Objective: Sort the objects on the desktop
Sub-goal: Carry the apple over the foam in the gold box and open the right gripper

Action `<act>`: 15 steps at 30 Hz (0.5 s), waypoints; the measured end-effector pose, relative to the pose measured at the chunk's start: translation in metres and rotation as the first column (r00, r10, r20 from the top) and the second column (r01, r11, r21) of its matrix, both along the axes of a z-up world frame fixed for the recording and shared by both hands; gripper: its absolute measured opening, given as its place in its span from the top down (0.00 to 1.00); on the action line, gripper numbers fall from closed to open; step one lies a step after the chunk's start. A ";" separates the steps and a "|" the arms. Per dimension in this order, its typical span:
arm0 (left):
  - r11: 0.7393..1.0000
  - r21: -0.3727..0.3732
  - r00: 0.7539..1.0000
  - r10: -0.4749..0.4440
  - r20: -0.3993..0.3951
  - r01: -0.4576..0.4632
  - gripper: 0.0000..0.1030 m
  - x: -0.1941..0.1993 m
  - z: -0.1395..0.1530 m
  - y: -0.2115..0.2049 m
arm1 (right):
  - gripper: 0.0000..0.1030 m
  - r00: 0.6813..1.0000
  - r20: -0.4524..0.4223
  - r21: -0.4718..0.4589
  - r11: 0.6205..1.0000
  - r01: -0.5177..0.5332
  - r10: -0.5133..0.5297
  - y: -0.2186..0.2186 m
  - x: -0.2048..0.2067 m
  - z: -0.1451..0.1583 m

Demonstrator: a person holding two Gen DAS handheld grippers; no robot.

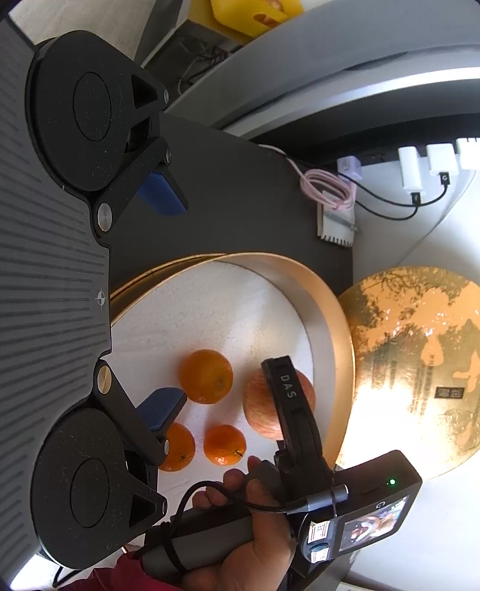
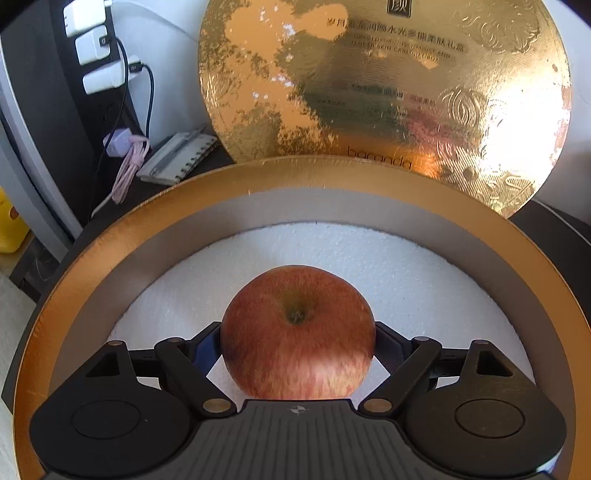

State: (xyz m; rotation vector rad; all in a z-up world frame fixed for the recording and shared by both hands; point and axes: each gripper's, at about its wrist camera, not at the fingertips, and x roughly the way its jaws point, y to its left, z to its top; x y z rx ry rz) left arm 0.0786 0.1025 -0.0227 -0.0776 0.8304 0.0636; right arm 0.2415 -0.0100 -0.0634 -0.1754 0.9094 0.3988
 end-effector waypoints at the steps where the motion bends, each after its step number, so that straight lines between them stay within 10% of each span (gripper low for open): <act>1: 1.000 0.001 1.000 0.000 0.001 0.000 0.01 0.000 0.001 -0.001 | 0.18 1.000 0.000 0.002 1.000 0.000 0.000 -0.001 -0.001 0.001; 15: 0.999 0.042 1.000 -0.007 0.021 0.006 0.01 -0.015 0.019 -0.025 | 0.11 0.989 0.143 0.146 0.989 0.020 -0.041 -0.061 -0.051 0.056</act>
